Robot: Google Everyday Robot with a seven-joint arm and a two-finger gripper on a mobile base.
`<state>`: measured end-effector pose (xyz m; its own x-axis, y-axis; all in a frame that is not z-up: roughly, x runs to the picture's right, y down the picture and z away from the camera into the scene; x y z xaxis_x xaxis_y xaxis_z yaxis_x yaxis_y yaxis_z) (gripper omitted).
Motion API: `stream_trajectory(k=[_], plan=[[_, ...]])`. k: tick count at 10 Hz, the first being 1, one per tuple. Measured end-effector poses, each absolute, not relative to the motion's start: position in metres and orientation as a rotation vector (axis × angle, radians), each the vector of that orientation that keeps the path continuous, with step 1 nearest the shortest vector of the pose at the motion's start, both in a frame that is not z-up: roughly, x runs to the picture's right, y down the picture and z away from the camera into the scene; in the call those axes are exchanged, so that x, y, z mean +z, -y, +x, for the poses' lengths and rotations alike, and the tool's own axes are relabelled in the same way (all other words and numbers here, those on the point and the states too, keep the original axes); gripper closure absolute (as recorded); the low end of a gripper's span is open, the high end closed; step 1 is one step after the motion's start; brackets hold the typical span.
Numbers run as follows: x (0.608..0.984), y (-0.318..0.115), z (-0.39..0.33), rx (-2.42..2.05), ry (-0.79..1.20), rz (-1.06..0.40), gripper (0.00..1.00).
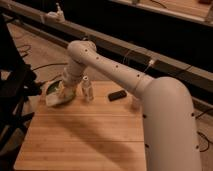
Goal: Place the white sponge in the ceramic bowl
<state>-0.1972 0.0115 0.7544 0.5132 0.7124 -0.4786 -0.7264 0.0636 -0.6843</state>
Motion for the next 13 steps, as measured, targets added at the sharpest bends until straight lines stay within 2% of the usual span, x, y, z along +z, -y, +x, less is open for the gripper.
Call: stream_trajectory(k=[4,6,10,13], plan=[[0.795,0.034,-0.219,1.139,0.079,-1.055,1.00],[0.801,0.052,-0.229,1.159,0.151,-1.050,1.00],[0.803,0.052,-0.228,1.168,0.146,-1.046,1.00],[0.836,0.053,-0.208,1.279,0.115,-1.001,1.00]])
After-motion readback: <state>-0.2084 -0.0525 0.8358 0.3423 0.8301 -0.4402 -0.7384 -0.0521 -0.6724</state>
